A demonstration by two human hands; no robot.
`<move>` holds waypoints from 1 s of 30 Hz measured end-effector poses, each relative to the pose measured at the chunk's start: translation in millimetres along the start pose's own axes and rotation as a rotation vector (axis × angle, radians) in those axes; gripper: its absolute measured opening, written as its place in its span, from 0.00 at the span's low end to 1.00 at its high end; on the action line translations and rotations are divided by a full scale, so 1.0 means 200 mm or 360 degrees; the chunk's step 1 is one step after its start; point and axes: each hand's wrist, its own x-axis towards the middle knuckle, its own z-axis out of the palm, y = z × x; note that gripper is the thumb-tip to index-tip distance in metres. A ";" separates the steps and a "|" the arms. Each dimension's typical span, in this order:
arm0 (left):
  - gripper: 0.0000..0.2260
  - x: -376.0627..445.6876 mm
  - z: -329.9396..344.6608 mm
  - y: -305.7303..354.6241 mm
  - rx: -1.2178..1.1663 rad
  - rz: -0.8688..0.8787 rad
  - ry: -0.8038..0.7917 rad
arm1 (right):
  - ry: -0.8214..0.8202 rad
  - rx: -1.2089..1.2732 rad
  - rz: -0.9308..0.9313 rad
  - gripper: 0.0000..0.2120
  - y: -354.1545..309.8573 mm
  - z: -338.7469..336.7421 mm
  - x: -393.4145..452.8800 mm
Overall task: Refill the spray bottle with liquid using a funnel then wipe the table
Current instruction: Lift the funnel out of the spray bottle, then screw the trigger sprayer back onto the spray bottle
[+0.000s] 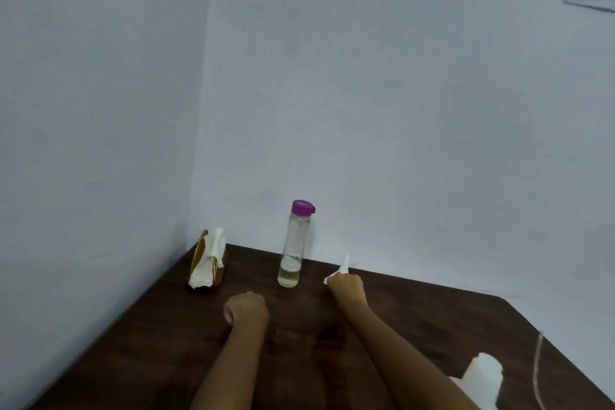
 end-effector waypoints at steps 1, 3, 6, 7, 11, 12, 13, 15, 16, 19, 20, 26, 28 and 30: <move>0.17 0.02 -0.01 0.00 0.0009 -0.0011 -0.0011 | -0.0048 -0.0053 0.0026 0.07 -0.02 0.00 0.01; 0.17 0.05 -0.01 0.00 0.0043 -0.0031 -0.0023 | -0.0054 -0.0153 0.0146 0.07 -0.04 0.02 0.04; 0.17 0.06 0.00 0.01 0.0119 -0.0020 -0.0037 | 0.0001 -0.0108 0.0058 0.17 -0.05 0.11 0.11; 0.17 0.06 0.00 0.01 0.0147 -0.0016 -0.0049 | 0.0038 -0.0095 0.0069 0.18 -0.05 0.11 0.12; 0.17 0.07 0.00 0.00 0.0177 -0.0038 -0.0076 | 0.0049 -0.0035 0.0134 0.17 -0.04 0.14 0.11; 0.17 0.07 0.00 -0.01 0.0172 -0.0041 -0.0079 | 0.0047 -0.0012 0.0147 0.17 -0.04 0.15 0.09; 0.17 0.07 0.01 -0.01 0.0163 -0.0046 -0.0081 | 0.0044 0.0003 0.0158 0.16 -0.04 0.14 0.08; 0.16 0.05 0.01 -0.01 0.0151 -0.0043 -0.0077 | 0.0015 0.0065 0.0156 0.17 -0.03 0.10 0.04; 0.17 0.04 0.01 -0.01 0.0146 -0.0033 -0.0074 | 0.0000 0.0108 0.0144 0.16 -0.02 0.06 0.03; 0.18 0.00 0.01 -0.02 0.0148 0.0003 -0.0050 | 0.0072 0.0252 0.0125 0.14 0.01 -0.13 -0.02; 0.18 -0.02 0.02 -0.03 0.0144 0.0014 -0.0029 | 0.0113 0.0327 0.0135 0.13 0.04 -0.20 -0.04; 0.26 -0.17 0.07 -0.09 -0.0008 0.0132 0.0102 | 0.0510 0.0705 0.0283 0.11 0.34 -0.47 -0.28; 0.21 -0.24 0.09 -0.07 -0.0089 0.0198 0.0257 | 0.0579 0.0713 0.0337 0.11 0.48 -0.46 -0.40; 0.13 -0.34 0.12 0.01 -0.0245 0.0267 0.0413 | 0.0605 0.0735 0.0435 0.12 0.64 -0.41 -0.54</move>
